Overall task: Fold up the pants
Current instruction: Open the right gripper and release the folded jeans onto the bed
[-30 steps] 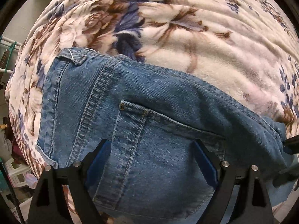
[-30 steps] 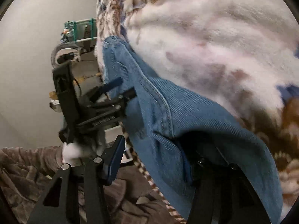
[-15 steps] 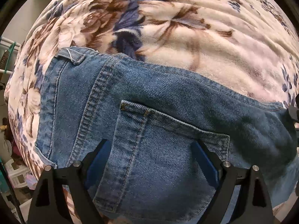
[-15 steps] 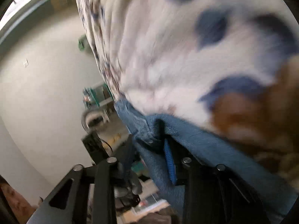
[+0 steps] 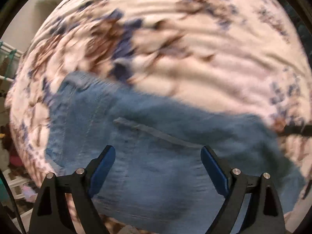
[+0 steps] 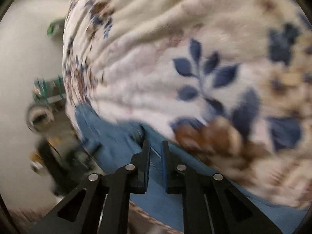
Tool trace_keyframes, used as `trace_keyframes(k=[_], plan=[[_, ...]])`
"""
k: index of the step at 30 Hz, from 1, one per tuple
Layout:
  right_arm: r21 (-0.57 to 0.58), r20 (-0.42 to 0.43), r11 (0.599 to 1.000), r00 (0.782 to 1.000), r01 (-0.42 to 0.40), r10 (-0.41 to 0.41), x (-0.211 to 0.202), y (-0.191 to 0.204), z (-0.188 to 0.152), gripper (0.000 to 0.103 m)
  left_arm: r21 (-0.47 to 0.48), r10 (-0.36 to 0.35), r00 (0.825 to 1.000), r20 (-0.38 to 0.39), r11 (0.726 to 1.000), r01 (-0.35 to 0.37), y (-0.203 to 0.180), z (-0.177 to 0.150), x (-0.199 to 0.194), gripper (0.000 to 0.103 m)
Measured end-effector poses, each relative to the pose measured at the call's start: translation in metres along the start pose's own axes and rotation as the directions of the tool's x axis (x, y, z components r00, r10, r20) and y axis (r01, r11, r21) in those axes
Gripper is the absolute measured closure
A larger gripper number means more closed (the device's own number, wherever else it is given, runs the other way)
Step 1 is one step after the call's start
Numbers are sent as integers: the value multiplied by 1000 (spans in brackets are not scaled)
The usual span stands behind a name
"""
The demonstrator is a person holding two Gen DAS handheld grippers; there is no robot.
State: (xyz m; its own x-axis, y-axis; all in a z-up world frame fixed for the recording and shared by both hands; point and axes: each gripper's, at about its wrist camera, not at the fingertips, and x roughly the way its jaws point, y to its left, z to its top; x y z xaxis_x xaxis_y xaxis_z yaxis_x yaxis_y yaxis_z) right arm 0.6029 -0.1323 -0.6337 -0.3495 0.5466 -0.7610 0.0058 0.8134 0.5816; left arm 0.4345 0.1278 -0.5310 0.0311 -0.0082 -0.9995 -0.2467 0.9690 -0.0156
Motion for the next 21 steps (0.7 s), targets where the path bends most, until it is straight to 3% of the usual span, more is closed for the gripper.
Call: trace_keyframes(k=[1,4,9,10,11,12,13,18,21], plan=[[-34,8,996,996,88,-88,-9,-1,-8,66,13,-30,1000,-3,999,30,-12,4,1,12],[-65,25,967,969,246,-245,-22,-11,-32,63,76,-49,999,-14,996,50,-48,17,16,12],[-141,-13,932,940,335,-340,0,-21,-66,63,174,27,1000,4,984,-27,-83,35,46,12],[-174,-3,920,934,352,-358,4,-23,-70,68,183,39,999,14,982,-41,-86,37,49,12],[-191,10,913,931,360,-365,9,-23,-72,75,188,47,999,17,981,-50,-88,40,52,12],[-204,13,906,927,370,-375,16,-19,-74,92,190,55,998,17,980,-57,-89,43,55,12],[-198,35,901,921,386,-387,17,-18,-75,96,193,63,998,20,979,-65,-91,44,56,12],[-23,125,941,934,339,-334,2,-34,-82,100,200,105,994,41,973,-111,-107,56,74,12],[37,151,940,928,340,-342,8,-41,-80,100,198,121,993,11,973,-120,-113,69,92,11]])
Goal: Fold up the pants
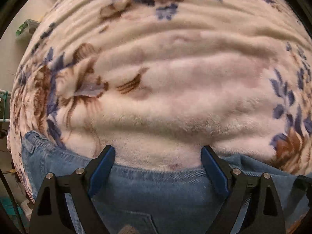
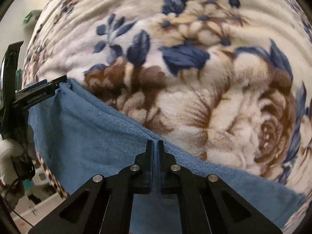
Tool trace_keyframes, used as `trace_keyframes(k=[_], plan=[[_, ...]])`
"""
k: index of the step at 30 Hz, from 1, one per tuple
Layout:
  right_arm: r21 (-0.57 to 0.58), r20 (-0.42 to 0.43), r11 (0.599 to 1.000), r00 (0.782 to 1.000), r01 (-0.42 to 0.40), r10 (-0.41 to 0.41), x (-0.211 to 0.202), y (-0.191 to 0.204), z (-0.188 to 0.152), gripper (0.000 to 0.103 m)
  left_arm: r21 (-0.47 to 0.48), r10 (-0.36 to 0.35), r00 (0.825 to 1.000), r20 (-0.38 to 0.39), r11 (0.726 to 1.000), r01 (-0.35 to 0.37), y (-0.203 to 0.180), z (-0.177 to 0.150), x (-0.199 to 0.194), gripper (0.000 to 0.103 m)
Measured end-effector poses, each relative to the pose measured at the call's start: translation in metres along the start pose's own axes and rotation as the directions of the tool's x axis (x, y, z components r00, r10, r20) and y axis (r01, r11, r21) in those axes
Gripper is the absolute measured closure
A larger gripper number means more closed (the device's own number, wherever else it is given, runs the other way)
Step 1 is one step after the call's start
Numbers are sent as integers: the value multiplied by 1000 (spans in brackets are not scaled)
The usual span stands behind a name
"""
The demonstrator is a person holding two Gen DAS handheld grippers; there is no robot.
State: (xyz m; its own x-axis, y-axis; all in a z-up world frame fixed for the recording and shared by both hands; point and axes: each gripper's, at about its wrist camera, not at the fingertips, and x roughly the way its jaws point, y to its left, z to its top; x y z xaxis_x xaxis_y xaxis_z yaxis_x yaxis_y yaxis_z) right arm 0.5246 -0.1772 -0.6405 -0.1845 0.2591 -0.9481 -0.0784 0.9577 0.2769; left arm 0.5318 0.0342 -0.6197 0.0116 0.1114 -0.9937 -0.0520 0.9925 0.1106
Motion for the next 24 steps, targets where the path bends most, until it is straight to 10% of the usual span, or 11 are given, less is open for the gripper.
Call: trace_keyframes(k=[6,8,10,18,24], plan=[[95,29,992,996,-87,85,-5,-31,-12,93,-15,-11,1000,27,1000,11,-4,6,-20,11],[149,94,982,990,-118,105,-21,-38,-25,66,-32,-30,998,58,999,32,-6,2,-38,11],[220,186,965,977,-141,101,-41,-50,-47,9,-24,-29,995,96,999,32,-13,-6,-60,11],[482,313,875,940,-32,-138,-97,-151,-172,7,128,-71,995,64,990,63,-82,-95,-113,2],[716,309,691,933,-99,-187,-94,-256,-308,7,202,-131,991,-18,970,132,-167,-153,-112,2]])
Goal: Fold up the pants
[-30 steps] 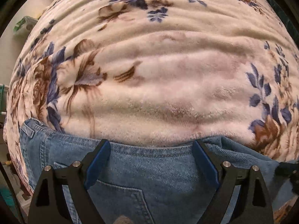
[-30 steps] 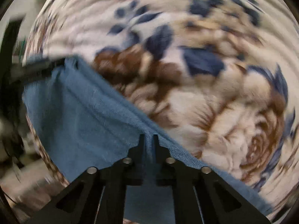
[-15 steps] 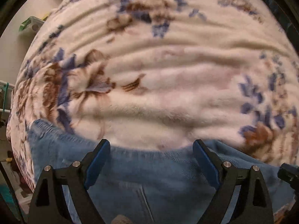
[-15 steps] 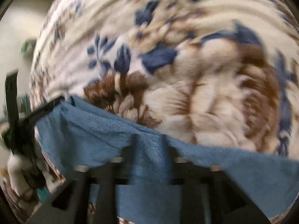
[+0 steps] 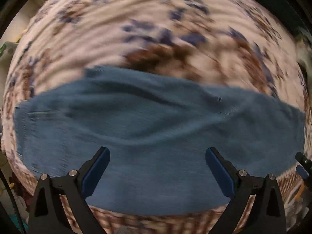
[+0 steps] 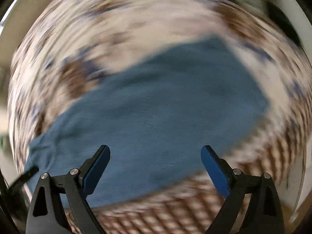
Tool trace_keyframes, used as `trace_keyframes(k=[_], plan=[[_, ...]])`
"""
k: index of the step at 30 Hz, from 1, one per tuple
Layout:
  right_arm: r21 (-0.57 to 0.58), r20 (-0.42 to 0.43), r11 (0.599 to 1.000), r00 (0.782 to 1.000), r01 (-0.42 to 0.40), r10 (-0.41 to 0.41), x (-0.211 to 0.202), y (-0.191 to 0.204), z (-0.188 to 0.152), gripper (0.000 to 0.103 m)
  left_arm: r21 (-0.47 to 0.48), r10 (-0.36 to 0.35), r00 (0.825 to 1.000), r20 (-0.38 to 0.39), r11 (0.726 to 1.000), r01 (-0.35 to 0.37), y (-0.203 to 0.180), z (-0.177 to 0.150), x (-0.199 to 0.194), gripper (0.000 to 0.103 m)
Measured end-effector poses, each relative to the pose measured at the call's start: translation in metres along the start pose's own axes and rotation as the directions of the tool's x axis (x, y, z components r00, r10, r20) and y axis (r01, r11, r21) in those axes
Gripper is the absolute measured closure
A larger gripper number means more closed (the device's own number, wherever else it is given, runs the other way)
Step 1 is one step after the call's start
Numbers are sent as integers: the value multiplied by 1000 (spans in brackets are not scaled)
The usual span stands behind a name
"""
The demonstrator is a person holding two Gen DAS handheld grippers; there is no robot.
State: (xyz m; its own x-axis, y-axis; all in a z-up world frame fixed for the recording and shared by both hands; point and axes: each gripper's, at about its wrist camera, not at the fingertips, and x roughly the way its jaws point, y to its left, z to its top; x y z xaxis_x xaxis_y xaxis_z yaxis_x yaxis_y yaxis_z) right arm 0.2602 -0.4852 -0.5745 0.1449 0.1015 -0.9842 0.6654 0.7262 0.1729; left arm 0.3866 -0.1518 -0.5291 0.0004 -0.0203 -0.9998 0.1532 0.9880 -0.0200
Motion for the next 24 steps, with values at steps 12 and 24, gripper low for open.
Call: trace_keyframes(k=[12,24], plan=[[410,257,760,863,-504,434,59,-191,25,17,26,10,999,-32,1000,-9,-104,3,27,2],[381,295,701,798,-603,525,84,-191,48,92,62,96,995,-40,994,-94,-149,6,51,2]])
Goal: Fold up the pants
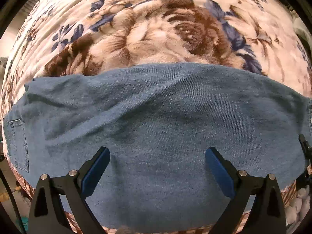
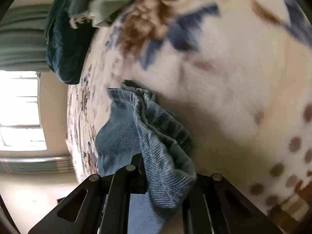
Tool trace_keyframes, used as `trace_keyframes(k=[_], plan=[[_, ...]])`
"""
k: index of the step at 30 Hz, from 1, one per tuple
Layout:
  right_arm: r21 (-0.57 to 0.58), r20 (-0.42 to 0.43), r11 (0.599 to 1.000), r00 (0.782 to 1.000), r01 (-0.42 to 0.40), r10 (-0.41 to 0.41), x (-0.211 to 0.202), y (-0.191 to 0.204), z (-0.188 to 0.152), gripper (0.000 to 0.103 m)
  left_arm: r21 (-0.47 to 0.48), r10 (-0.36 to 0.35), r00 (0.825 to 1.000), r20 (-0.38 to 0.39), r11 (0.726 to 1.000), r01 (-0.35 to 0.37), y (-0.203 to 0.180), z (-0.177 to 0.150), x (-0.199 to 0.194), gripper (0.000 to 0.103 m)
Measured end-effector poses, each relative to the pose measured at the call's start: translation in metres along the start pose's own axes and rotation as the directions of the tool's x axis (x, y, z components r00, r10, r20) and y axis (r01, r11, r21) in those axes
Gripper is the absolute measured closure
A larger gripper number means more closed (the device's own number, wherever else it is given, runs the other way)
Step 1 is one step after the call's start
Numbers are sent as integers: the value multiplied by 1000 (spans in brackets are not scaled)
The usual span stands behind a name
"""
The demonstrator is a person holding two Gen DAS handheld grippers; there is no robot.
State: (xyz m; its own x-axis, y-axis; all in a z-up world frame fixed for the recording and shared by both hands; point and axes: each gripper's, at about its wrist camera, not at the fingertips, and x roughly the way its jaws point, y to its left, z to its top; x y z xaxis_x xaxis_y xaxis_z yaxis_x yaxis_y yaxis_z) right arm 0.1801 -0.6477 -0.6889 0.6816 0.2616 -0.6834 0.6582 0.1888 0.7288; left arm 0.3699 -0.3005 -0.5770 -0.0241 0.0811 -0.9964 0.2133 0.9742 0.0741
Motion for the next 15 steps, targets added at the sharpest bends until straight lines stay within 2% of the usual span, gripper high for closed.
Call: trace_keyframes(k=[2,4,5,6,8,9,15], plan=[[-14,-22,1000,1000,-10,10,10,6,1,86,4,6,1000,1,1000,-6,-1,1,3,2],[-29,-64,999,997,-35,33,17,10,5,75,8,16,1000,1,1000,-16,-2,1,6,2],[-38,-70,998,997,-42,39,19,12,7,74,7,15,1000,0,1000,-15,-1,4,7,2],[-46,-68,998,997,-43,40,22,15,8,75,5,15,1000,-1,1000,-15,-2,6,9,2],[-49,-55,999,998,-21,18,26,20,10,89,0,8,1000,-5,1000,-8,-2,0,12,2],[-46,-45,999,999,-21,19,25,25,11,91,1,5,1000,-6,1000,-5,-5,-1,12,2],[-161,26,986,998,53,-49,2,80,-9,92,-11,-22,1000,18,1000,22,22,-6,-14,2]])
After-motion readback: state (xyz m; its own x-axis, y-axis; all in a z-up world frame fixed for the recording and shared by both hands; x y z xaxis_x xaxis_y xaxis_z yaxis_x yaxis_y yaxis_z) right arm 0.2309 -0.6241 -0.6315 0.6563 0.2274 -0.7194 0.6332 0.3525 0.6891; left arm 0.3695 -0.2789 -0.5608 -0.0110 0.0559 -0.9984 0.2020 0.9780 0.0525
